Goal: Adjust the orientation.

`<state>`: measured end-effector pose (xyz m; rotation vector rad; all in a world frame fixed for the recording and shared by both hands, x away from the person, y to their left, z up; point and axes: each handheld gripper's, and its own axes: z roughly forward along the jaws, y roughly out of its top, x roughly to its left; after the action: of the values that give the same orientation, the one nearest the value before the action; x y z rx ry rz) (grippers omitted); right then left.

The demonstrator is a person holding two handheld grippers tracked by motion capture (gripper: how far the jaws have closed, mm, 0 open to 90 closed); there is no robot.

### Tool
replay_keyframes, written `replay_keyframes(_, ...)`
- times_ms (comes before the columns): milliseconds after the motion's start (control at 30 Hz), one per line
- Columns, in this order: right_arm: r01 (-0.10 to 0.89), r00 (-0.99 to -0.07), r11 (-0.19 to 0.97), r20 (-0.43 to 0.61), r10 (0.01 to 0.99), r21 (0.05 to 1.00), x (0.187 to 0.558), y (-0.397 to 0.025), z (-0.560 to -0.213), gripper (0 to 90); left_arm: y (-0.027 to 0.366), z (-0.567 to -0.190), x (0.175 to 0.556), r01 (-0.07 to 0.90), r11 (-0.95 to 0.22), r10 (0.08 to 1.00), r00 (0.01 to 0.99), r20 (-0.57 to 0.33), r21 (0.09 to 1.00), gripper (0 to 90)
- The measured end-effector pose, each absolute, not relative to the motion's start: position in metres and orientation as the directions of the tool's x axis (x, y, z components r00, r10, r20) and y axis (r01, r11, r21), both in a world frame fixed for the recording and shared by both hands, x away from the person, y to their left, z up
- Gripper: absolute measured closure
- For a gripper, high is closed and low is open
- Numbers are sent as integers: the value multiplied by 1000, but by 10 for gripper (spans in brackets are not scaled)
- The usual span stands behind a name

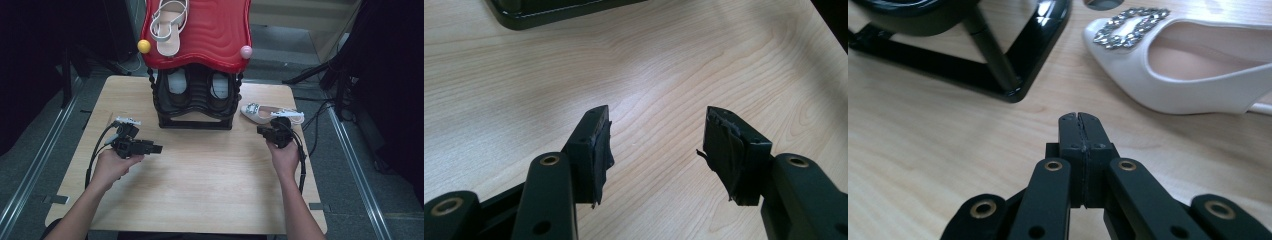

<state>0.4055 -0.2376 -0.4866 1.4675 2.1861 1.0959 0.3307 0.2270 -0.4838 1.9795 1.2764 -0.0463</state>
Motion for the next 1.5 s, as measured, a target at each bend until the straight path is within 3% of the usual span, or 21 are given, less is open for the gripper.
replay_keyframes(733,704,-292,135,110,950,697,456,-238,-513,900,219,-487,329,781,-249,752,529,-393,573,454)
replay_keyframes(1133,716,-300,116,154,941,688,480,-226,-513,900,215,-491,329,781,-277,746,542,-387,561,455)
replay_keyframes(1500,730,-323,110,198,925,675,459,-232,-503,900,212,-491,327,782,-279,743,543,-390,558,454)
